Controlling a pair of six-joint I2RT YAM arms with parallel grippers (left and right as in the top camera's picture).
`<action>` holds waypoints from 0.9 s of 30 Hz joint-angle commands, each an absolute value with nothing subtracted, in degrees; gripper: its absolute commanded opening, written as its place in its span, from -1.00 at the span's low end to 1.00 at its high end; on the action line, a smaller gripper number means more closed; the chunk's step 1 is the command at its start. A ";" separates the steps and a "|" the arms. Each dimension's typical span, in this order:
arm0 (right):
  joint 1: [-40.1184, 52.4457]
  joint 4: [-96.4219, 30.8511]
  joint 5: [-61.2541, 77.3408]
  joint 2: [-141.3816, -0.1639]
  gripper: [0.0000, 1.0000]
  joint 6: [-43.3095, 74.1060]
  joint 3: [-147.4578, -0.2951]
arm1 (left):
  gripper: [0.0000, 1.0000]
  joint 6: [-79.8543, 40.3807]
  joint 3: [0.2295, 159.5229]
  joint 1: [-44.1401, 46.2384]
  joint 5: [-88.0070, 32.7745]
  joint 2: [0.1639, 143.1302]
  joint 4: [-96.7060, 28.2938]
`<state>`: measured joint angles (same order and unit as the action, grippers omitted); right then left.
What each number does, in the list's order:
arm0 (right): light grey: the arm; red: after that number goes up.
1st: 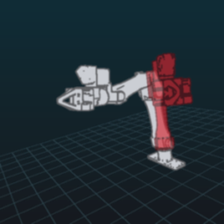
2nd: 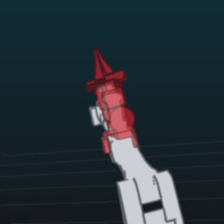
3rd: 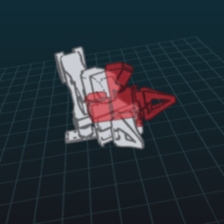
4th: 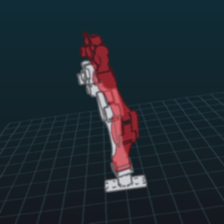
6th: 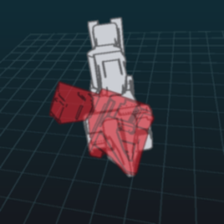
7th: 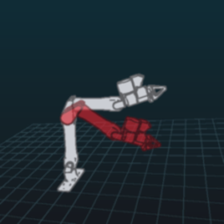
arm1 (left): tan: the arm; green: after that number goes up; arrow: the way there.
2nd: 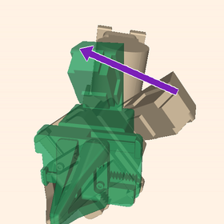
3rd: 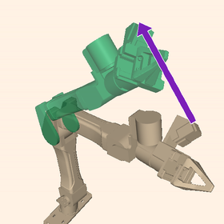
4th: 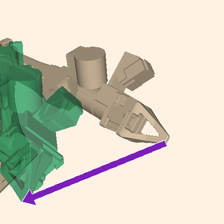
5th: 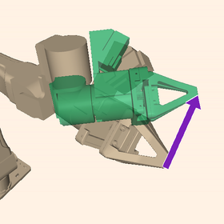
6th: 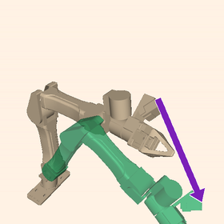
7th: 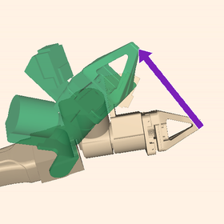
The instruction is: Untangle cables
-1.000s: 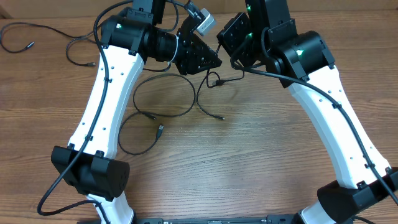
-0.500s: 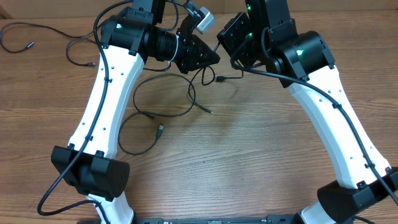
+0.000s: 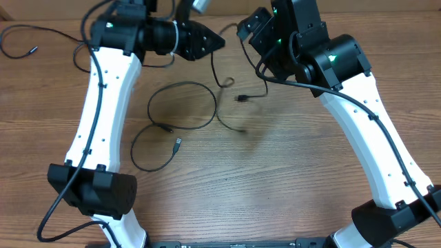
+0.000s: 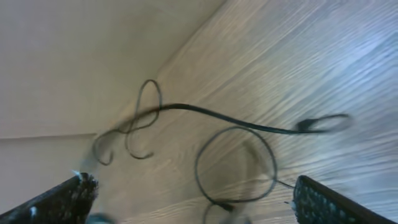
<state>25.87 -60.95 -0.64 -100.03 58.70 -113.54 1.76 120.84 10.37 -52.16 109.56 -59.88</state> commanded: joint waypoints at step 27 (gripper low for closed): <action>25.74 -70.70 -5.37 -99.83 1.00 53.47 -113.47 | -0.92 -27.22 143.31 -28.95 -16.01 109.08 -61.12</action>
